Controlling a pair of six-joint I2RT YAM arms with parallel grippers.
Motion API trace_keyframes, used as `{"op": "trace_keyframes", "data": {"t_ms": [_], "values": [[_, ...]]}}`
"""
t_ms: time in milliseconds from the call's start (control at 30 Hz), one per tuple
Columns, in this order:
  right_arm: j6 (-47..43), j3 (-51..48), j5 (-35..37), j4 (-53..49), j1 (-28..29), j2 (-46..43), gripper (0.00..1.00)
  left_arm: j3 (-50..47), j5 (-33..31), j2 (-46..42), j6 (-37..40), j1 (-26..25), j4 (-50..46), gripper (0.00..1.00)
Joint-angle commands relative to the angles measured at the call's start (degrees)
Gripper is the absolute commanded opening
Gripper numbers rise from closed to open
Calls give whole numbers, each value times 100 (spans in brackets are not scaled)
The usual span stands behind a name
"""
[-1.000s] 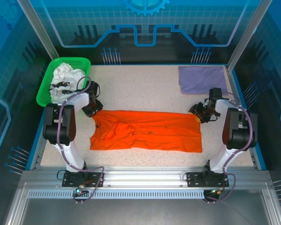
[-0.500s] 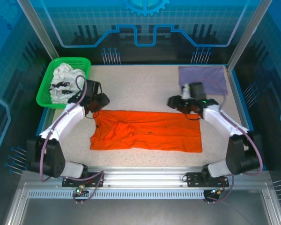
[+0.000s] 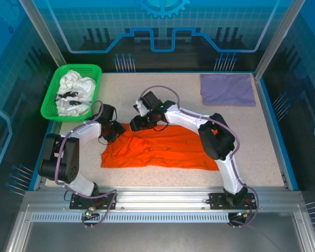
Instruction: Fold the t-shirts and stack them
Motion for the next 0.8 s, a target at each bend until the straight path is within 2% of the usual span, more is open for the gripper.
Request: {"op": "trace_keyframes", "data": {"t_ms": [0,200,500,667,767], "values": [[-316,437,-156,-503,108,249,49,-83,136,44,-176,128,243,45],[-488,723,-37,-717,213,592,47,-520,410,25,-405,412,670,46],[-695,1075,63,-1061,327,955,42,-586,556,146,-446,485,821,44],[-764,1063,76,-1077,384,965,32,-650,549,132,-494,509,861,44],[-823,1021,125,-1120,407,909,23,-710,501,66,-517,512,874,45]]}}
